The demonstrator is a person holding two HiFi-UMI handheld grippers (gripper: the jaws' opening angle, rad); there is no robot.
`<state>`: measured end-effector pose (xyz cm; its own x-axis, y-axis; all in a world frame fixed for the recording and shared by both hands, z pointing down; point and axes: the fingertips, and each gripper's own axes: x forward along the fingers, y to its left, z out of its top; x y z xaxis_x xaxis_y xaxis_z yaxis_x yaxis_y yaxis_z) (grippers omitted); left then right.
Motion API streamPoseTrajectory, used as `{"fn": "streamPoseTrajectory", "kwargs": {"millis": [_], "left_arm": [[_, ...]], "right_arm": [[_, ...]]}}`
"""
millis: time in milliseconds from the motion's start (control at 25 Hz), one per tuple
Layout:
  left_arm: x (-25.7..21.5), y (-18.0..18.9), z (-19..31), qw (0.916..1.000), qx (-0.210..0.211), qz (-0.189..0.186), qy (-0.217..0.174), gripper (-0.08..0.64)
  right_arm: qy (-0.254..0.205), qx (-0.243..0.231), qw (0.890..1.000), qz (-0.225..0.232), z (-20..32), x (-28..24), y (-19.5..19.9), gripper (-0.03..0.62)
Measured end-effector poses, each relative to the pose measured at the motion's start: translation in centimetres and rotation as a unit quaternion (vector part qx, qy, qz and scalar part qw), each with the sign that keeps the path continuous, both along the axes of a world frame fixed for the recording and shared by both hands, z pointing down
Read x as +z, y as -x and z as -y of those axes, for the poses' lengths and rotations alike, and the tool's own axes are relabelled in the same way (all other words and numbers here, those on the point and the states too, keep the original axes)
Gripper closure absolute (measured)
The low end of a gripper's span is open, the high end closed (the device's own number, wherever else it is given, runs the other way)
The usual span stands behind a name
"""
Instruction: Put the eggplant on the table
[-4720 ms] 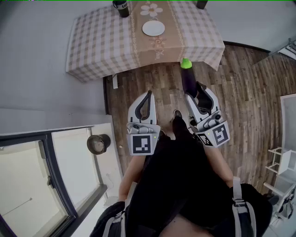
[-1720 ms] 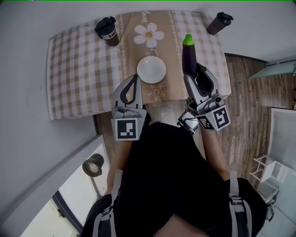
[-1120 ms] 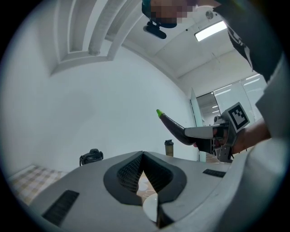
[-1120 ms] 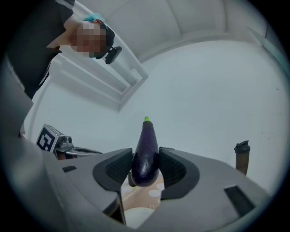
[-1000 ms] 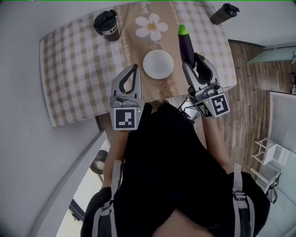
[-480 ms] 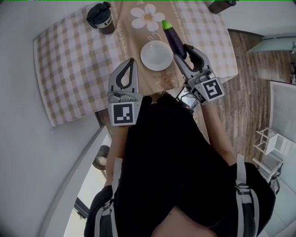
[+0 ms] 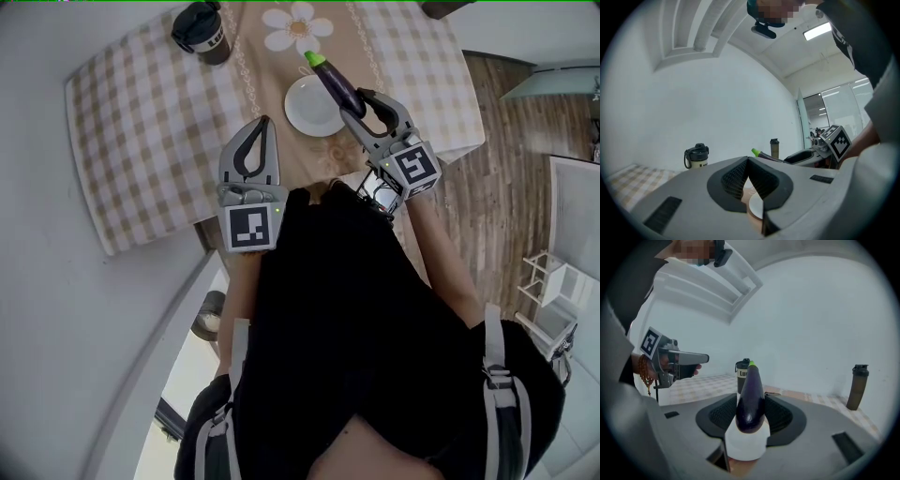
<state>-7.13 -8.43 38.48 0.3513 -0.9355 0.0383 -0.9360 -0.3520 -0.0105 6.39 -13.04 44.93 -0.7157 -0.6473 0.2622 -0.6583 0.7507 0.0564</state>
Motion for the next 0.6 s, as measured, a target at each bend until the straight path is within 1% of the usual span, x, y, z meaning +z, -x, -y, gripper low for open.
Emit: {"fn": "streamPoseTrajectory", "kwargs": {"millis": [280, 600], "left_arm": [[0.8, 0.0, 0.0, 0.9999, 0.002, 0.002, 0.012, 0.568], [1.3, 0.5, -0.3, 0.9999, 0.001, 0.003, 0.013, 0.568]], "right_arm": [[0.039, -0.009, 0.998, -0.039, -0.1, 3.7, 0.7, 0.400], [0.081, -0.015, 0.994, -0.073, -0.2, 7.1, 1.4, 0.400]]}}
